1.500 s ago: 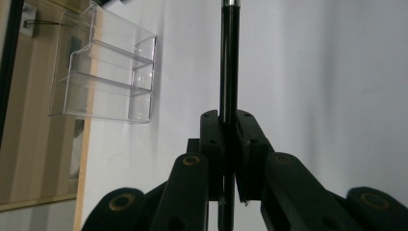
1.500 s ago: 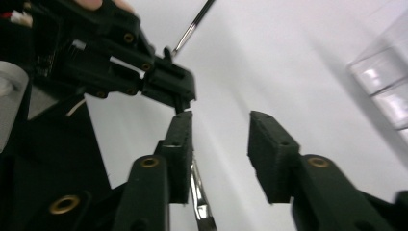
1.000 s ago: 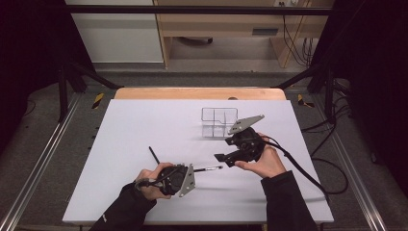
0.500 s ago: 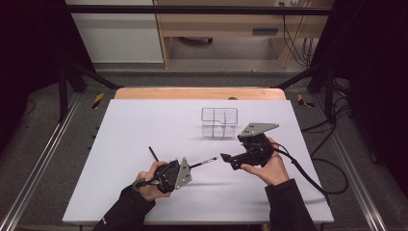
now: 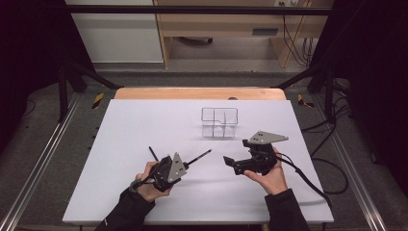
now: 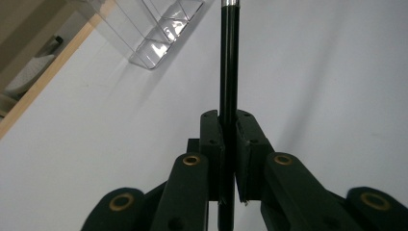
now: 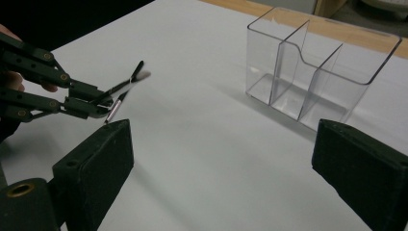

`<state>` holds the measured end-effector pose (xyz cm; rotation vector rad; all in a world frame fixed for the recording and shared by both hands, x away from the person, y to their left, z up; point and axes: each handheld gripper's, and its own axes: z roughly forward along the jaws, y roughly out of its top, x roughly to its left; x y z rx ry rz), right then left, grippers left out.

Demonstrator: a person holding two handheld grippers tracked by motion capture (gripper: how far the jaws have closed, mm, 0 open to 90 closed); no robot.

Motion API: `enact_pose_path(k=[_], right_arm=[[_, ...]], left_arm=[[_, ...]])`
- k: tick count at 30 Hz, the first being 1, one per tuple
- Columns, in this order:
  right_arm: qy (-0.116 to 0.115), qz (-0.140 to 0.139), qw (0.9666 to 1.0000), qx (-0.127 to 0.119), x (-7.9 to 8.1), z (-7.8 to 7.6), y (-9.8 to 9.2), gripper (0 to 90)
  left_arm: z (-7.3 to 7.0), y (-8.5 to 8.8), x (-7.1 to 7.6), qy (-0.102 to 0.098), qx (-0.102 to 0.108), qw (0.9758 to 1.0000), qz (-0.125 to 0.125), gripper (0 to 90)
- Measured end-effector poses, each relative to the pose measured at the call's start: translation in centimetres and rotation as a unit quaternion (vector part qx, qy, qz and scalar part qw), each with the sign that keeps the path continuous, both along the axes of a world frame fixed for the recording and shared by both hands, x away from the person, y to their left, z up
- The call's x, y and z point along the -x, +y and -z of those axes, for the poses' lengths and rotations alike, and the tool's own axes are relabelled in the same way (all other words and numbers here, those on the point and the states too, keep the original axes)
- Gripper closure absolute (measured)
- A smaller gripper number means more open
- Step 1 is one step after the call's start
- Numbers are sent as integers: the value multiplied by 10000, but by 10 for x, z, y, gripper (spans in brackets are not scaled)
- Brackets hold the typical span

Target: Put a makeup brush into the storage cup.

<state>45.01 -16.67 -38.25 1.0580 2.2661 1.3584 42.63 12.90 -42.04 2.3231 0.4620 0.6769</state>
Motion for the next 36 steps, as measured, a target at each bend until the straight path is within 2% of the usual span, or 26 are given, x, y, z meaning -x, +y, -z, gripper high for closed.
enact_pose_path(k=[2,9,13,17,19,21,25,27,32,36], right_arm=[[30,18,10000,16,0,3,0,76],[-29,12,10000,-95,3,5,4,82],[-55,65,9997,-232,3,9,9,88],[-92,115,9991,-390,2,13,13,92],[-114,150,9989,-437,3,13,14,92],[-141,152,9986,-491,3,12,14,110],[-139,119,9976,-670,4,12,17,124],[-170,138,9964,-820,4,12,21,122],[-199,121,9956,-902,4,11,29,110],[-204,180,9943,-1035,3,11,35,108]], left_arm=[[0,2,-1,76,179,9998,-82,828],[5,1,-3,197,421,9983,-357,827],[6,-1,-3,259,577,9969,-462,827],[8,-1,-4,369,806,9944,-583,827],[8,0,-4,338,807,9945,-578,827],[8,1,-4,344,891,9936,-605,826],[8,1,-5,408,1118,9902,-734,827],[8,1,-5,421,1163,9890,-810,827],[9,0,-6,488,1410,9834,-1033,827],[9,1,-6,444,1572,9799,-1148,827]])
